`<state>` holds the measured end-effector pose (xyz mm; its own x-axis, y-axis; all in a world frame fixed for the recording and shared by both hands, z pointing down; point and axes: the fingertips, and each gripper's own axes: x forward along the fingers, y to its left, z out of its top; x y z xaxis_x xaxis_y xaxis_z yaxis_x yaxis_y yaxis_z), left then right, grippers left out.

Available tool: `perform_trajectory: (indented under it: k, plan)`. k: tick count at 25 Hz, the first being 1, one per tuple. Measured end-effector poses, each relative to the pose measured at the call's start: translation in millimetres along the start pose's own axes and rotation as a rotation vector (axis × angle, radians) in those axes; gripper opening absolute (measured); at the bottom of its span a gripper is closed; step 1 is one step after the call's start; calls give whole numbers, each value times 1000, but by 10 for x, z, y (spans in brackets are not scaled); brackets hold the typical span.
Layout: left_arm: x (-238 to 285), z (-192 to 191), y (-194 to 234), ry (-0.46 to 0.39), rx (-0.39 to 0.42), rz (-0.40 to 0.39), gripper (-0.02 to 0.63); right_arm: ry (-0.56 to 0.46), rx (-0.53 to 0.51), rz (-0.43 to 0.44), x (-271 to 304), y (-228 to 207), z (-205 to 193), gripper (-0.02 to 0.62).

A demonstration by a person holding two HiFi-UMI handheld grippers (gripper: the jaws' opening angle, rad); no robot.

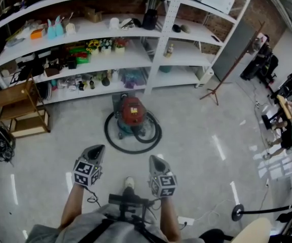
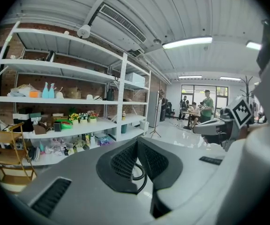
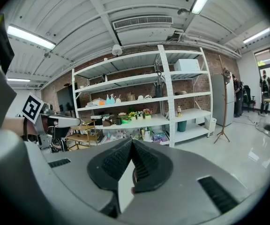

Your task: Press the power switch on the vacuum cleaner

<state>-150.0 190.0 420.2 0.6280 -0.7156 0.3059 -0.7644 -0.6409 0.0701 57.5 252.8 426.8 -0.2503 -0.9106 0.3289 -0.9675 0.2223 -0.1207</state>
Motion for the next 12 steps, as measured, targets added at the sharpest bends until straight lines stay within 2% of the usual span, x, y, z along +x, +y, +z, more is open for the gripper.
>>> perform_trajectory:
  k: [12]
  plan:
    - [871, 409, 205, 6, -1, 30, 8, 7, 9, 44, 707, -613, 419, 12]
